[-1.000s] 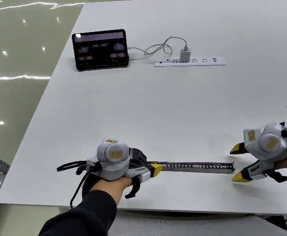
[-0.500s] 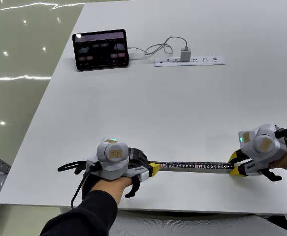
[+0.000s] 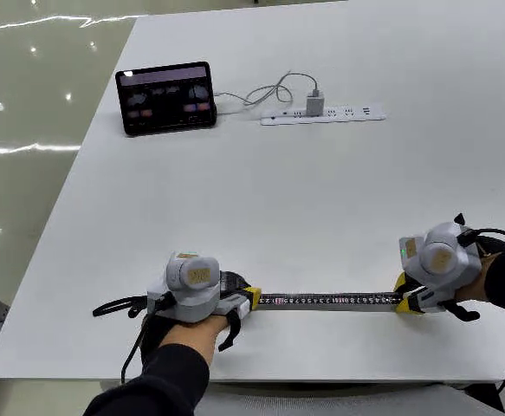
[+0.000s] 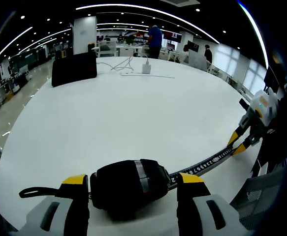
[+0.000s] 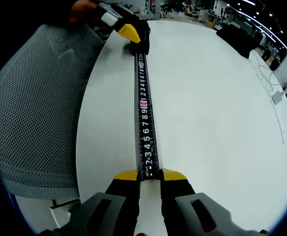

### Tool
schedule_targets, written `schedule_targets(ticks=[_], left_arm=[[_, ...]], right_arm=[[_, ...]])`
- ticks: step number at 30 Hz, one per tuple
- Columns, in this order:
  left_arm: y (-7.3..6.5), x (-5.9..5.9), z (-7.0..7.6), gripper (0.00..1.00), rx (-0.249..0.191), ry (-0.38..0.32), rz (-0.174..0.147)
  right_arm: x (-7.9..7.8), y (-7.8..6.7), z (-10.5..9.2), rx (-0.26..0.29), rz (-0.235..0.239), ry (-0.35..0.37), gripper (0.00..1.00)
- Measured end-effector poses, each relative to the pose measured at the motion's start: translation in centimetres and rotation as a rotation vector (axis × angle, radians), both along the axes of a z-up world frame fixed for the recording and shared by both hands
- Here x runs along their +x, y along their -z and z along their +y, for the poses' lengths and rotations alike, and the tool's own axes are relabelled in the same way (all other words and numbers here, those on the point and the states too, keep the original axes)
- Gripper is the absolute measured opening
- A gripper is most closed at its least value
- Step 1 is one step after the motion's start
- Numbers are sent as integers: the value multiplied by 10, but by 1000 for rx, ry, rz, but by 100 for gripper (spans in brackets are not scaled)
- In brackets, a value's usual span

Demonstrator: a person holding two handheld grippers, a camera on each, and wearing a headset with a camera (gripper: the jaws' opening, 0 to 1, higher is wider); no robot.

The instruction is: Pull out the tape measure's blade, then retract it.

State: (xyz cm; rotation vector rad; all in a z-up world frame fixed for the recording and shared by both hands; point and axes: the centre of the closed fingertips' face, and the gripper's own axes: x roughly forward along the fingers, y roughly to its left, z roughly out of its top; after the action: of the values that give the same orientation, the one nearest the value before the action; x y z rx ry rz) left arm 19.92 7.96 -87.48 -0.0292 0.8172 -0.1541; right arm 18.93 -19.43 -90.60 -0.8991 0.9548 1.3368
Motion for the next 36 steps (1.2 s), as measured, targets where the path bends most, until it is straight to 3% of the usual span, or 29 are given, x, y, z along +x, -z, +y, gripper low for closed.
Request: schedule_targets(ticks=[5,9,11,22,36], left_arm=[[-5,3,5,60,-8,-34,-6],[-3,2,3,61,20,-25,7],[-3,2,4,60,14,-26,5],[-3,1,4,58,41,4,-7],[-3,2,4,58,30,-4,-11]], right_arm=[[2,1,-1,-11,3,38,11],[3,2,-1,-9,16,69,11],[4,2,-1,-11,20,81,10],[3,2,-1,-28,24,70,10],[2,2,0,-16,12,79,10]])
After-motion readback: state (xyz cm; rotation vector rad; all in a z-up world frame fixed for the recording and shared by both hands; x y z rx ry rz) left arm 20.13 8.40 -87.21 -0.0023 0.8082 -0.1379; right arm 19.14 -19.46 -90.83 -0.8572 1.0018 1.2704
